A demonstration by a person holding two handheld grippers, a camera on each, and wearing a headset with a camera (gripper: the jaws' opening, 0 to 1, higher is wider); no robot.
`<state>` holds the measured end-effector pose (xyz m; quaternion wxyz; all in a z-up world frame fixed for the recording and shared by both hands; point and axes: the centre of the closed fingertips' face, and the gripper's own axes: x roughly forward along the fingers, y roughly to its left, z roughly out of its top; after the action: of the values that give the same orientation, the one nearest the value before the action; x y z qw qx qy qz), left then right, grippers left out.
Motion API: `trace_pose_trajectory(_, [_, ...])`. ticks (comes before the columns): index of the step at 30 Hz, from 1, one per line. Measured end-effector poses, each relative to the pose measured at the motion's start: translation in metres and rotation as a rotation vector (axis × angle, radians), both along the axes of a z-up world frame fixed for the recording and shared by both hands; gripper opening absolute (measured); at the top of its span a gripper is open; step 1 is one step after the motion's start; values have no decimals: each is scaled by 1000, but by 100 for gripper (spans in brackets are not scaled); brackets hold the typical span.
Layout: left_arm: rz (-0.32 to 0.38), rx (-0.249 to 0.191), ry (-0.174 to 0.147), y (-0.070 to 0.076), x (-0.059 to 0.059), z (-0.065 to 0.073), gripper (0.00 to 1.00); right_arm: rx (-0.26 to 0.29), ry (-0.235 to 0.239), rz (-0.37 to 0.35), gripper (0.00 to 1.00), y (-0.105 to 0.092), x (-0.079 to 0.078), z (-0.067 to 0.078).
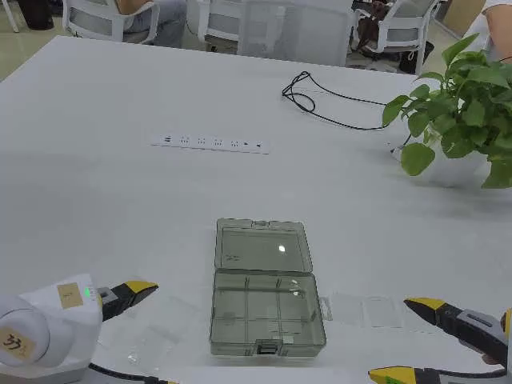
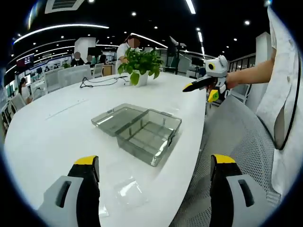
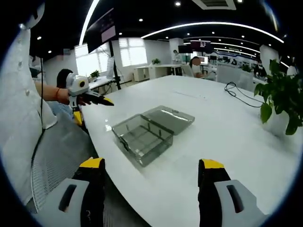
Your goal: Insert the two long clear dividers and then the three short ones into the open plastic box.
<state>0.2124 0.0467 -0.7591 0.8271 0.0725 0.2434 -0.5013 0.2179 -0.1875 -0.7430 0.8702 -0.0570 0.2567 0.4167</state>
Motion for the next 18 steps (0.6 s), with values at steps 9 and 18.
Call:
trace_pose_trajectory(9, [-4, 3, 1, -1, 0, 0, 97, 0, -1, -1, 81, -1, 2, 0])
trace_pose_trajectory(18, [-8, 4, 4, -2, 0, -1, 97, 0, -1, 0, 81, 0, 2, 0])
